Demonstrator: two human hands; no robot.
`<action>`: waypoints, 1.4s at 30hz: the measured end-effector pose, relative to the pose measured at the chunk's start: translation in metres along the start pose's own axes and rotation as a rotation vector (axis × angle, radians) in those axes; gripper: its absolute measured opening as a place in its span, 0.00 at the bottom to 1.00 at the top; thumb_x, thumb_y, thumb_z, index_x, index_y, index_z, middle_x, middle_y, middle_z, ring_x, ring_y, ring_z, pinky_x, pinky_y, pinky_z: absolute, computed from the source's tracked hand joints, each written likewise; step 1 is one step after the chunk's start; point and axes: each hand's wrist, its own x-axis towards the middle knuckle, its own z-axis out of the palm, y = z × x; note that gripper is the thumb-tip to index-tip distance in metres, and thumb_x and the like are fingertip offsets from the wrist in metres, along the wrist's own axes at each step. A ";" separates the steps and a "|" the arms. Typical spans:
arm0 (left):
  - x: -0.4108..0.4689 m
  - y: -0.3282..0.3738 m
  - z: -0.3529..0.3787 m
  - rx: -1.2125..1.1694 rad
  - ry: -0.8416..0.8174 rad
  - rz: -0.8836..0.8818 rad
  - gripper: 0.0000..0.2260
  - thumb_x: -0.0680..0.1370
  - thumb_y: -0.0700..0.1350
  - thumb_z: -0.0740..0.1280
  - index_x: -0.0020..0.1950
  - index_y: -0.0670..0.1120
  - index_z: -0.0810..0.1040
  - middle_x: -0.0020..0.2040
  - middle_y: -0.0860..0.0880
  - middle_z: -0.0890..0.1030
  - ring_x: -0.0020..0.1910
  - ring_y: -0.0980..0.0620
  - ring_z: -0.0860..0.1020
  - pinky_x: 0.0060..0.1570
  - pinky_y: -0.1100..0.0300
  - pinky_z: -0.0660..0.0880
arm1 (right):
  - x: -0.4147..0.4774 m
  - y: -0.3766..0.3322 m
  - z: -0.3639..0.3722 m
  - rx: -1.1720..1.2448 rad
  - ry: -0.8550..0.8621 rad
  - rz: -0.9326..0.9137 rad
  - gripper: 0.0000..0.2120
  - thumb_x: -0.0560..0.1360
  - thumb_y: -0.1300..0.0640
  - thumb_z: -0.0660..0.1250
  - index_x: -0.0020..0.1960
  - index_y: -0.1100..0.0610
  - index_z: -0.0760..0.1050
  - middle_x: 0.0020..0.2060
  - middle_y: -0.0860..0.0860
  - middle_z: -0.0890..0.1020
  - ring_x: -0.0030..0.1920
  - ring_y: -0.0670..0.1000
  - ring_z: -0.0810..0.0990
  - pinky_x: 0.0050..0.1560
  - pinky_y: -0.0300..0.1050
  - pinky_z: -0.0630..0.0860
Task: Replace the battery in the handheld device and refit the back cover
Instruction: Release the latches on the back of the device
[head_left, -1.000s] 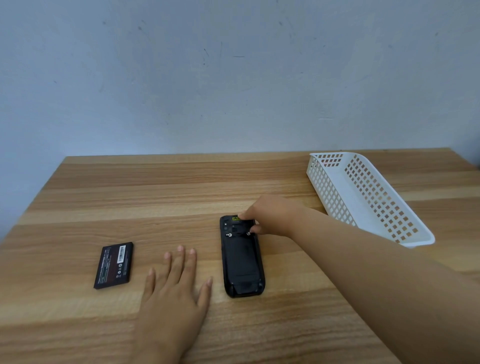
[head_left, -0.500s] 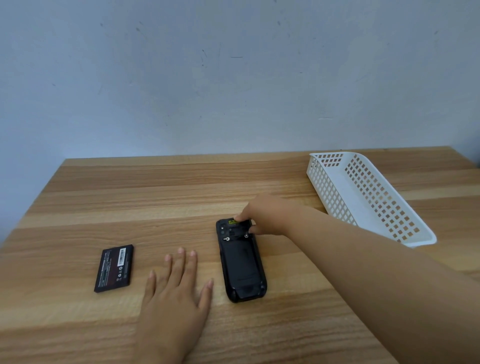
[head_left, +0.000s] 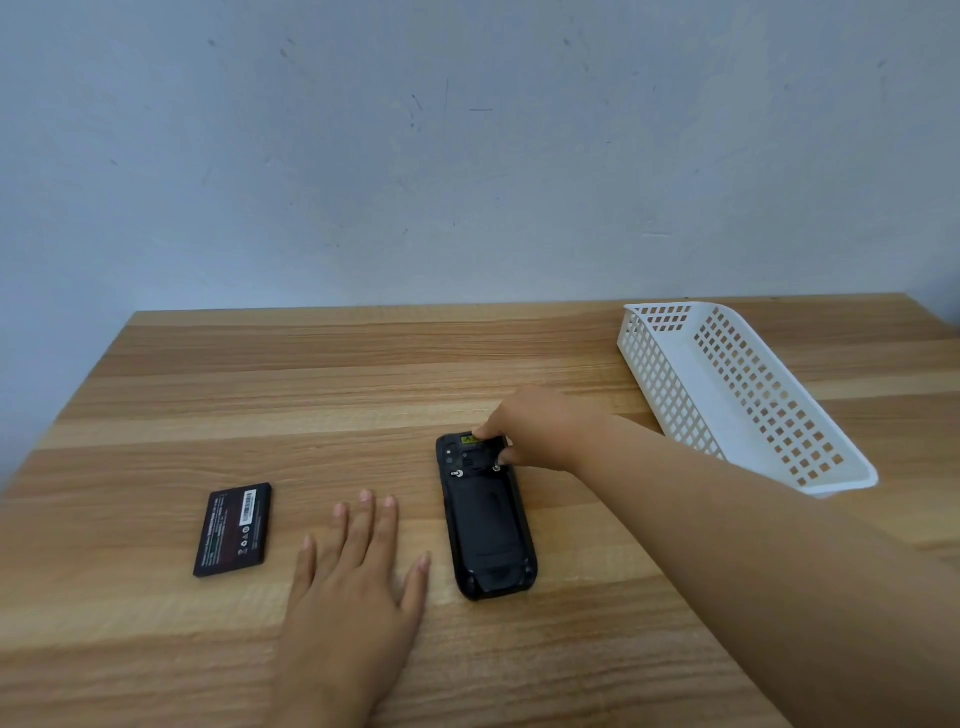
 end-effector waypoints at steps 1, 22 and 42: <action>0.000 0.000 0.000 -0.001 -0.002 -0.003 0.32 0.71 0.64 0.40 0.73 0.54 0.50 0.74 0.54 0.52 0.72 0.55 0.49 0.70 0.50 0.48 | 0.000 0.000 0.000 0.007 -0.006 0.007 0.21 0.77 0.57 0.63 0.70 0.53 0.67 0.63 0.53 0.77 0.64 0.55 0.72 0.60 0.44 0.68; -0.001 0.001 -0.007 0.001 -0.019 0.001 0.31 0.71 0.64 0.35 0.73 0.56 0.40 0.73 0.55 0.42 0.70 0.57 0.39 0.69 0.53 0.40 | 0.021 -0.038 0.001 0.036 0.040 0.238 0.20 0.72 0.49 0.68 0.28 0.57 0.64 0.26 0.49 0.69 0.26 0.47 0.66 0.22 0.40 0.63; -0.002 -0.001 -0.003 -0.015 0.012 0.010 0.31 0.71 0.64 0.37 0.73 0.55 0.44 0.74 0.55 0.45 0.70 0.57 0.41 0.70 0.52 0.43 | 0.006 -0.022 0.009 0.316 -0.014 0.204 0.20 0.78 0.65 0.54 0.66 0.50 0.71 0.61 0.55 0.77 0.56 0.56 0.76 0.53 0.47 0.76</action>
